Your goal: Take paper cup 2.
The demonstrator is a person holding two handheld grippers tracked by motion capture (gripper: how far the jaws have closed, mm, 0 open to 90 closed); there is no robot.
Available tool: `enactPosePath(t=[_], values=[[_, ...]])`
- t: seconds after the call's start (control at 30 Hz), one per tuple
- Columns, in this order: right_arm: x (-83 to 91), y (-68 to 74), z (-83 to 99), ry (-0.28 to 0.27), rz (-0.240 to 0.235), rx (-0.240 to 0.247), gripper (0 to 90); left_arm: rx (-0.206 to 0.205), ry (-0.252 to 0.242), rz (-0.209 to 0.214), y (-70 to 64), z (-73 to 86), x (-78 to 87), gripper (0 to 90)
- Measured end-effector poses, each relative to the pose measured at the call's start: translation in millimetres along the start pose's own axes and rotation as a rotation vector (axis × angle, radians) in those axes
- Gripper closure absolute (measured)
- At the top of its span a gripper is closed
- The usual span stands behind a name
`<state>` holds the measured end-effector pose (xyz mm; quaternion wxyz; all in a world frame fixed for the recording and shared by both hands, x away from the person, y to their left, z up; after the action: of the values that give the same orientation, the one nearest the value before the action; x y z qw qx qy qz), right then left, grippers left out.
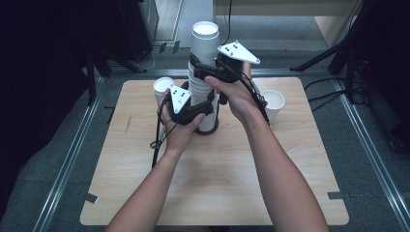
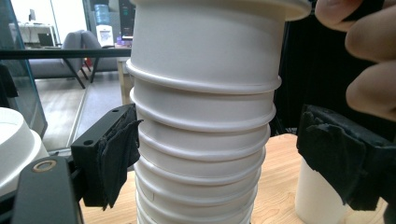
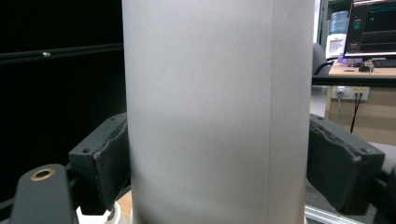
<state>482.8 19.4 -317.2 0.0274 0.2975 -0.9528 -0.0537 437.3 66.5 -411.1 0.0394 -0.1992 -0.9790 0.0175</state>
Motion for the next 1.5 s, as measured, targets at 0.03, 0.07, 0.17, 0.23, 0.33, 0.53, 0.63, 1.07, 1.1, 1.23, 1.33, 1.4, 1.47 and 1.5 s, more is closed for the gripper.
enactPosePath(t=[0.03,0.07,0.17,0.23,0.33,0.53,0.63,1.07,1.1,1.23,1.33,1.4,1.47,1.5], values=[[0.3,-0.3,-1.2,-0.004,0.002,0.005,15.2,0.001,-0.002,0.0,0.0,0.1,0.3,13.2],[0.7,0.2,-2.3,-0.006,0.004,-0.003,15.2,-0.001,0.0,0.003,-0.1,0.4,0.9,13.2],[1.5,0.3,-7.2,-0.021,0.006,-0.003,15.3,-0.003,0.002,0.004,-0.4,1.4,2.4,12.7],[2.2,0.2,-10.8,-0.029,0.009,-0.005,15.4,0.0,0.002,0.01,-0.9,1.8,3.4,11.8],[3.2,0.5,-16.8,-0.042,0.012,-0.003,15.4,0.002,0.001,0.012,-0.9,2.4,6.0,11.3],[6.0,2.0,-28.4,-0.066,0.015,-0.002,15.4,0.008,0.014,0.028,-2.7,9.4,10.6,6.1],[7.8,2.8,-35.3,-0.078,0.016,0.002,15.4,0.011,0.032,0.038,-2.4,14.2,12.4,2.6],[20.2,3.7,-66.5,-0.14,0.025,-0.001,15.5,0.011,0.062,0.069,-1.9,24.4,23.6,0.0],[21.3,3.7,-68.2,-0.142,0.027,-0.002,15.5,0.013,0.064,0.073,-1.9,25.1,24.2,0.0],[25.9,3.3,-74.9,-0.157,0.028,0.003,15.5,0.02,0.064,0.074,-0.3,27.3,26.6,0.0],[30.5,2.4,-80.3,-0.168,0.031,0.002,15.4,0.019,0.069,0.077,0.1,29.3,28.6,0.0],[33.9,1.2,-83.5,-0.176,0.033,0.005,15.5,0.021,0.071,0.077,0.0,30.9,30.2,0.0],[37.1,-0.8,-85.8,-0.18,0.036,0.008,15.4,0.02,0.072,0.078,-0.4,32.6,31.8,0.0],[38.5,-2.2,-86.9,-0.184,0.038,0.008,15.4,0.021,0.072,0.079,-0.6,33.5,32.4,0.0]])
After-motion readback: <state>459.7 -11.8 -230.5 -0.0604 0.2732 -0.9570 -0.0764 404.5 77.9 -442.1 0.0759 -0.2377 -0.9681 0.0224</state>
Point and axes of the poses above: each handheld gripper's, and its own axes: x roughly backward along the jaws, z roughly out of its underside, y roughly to its left, the point moved 9 cm from there along -x, roughly forward along the jaws, and after that the axes turned 2 degrees about z, right-handed, at the moved point
